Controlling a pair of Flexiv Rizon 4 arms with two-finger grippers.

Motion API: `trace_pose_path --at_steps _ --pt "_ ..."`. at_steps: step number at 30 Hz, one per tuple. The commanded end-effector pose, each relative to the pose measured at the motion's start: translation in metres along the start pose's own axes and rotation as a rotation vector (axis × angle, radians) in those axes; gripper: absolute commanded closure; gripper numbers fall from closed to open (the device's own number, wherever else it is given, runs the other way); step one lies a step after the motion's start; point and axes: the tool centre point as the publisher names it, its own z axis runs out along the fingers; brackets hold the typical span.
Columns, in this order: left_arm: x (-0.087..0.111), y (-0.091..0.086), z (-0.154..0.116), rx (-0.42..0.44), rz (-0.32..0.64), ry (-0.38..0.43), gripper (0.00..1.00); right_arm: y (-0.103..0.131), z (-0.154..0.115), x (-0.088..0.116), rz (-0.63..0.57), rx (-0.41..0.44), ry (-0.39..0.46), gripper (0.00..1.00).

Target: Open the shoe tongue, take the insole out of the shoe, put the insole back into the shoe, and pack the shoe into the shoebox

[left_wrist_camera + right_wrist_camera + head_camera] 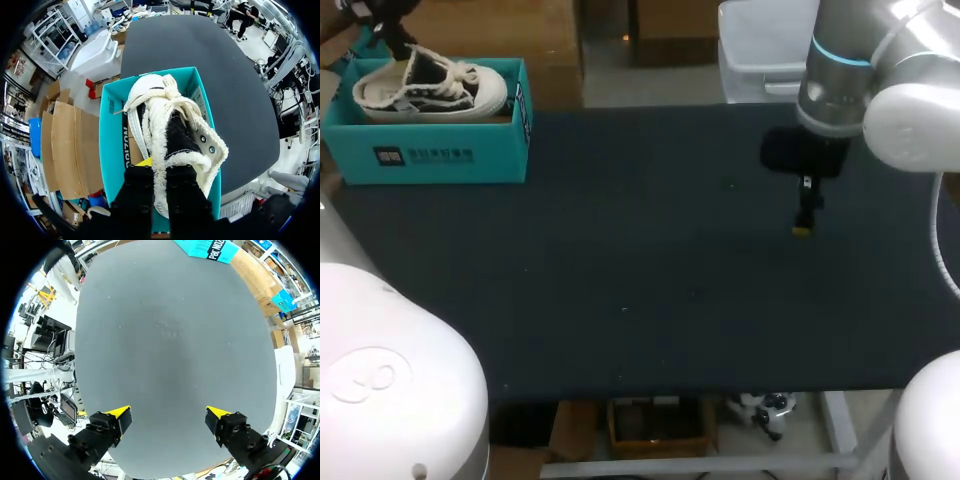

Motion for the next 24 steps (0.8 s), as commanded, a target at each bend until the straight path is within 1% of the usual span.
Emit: trace_pose_path --at_steps 1,11,15,18,19,20,21,22,23,24 --pt "0.000 0.008 0.010 0.001 -0.008 0.002 1.00 -0.001 0.000 0.001 0.000 0.000 -0.001 0.00" --pt "-0.010 0.030 0.048 -0.024 -0.069 0.053 1.00 -0.001 0.000 0.001 0.000 0.000 -0.001 0.00" --pt "-0.013 0.036 0.067 -0.041 -0.101 0.082 1.00 -0.001 0.000 0.001 0.000 0.000 -0.001 0.00" --pt "-0.014 0.038 0.073 -0.058 -0.126 0.091 1.00 -0.001 0.000 0.001 0.000 0.000 -0.001 0.00" --pt "-0.016 0.040 0.075 -0.062 -0.133 0.098 0.83 -0.001 0.000 0.001 0.000 0.000 -0.001 0.00" --pt "-0.016 0.040 0.077 -0.065 -0.139 0.100 0.71 -0.001 0.000 0.001 0.000 0.000 -0.001 0.00" --pt "-0.017 0.041 0.079 -0.067 -0.141 0.101 0.66 -0.001 0.000 0.001 0.000 0.000 -0.001 0.00" --pt "-0.017 0.042 0.081 -0.068 -0.144 0.106 0.58 -0.001 0.000 0.001 0.000 0.000 -0.001 0.00" --pt "-0.017 0.043 0.085 -0.073 -0.151 0.110 0.35 -0.001 0.000 0.001 0.000 0.000 -0.001 0.00" --pt "-0.017 0.043 0.087 -0.075 -0.155 0.112 0.17 -0.001 0.000 0.001 0.000 0.000 -0.001 0.00"
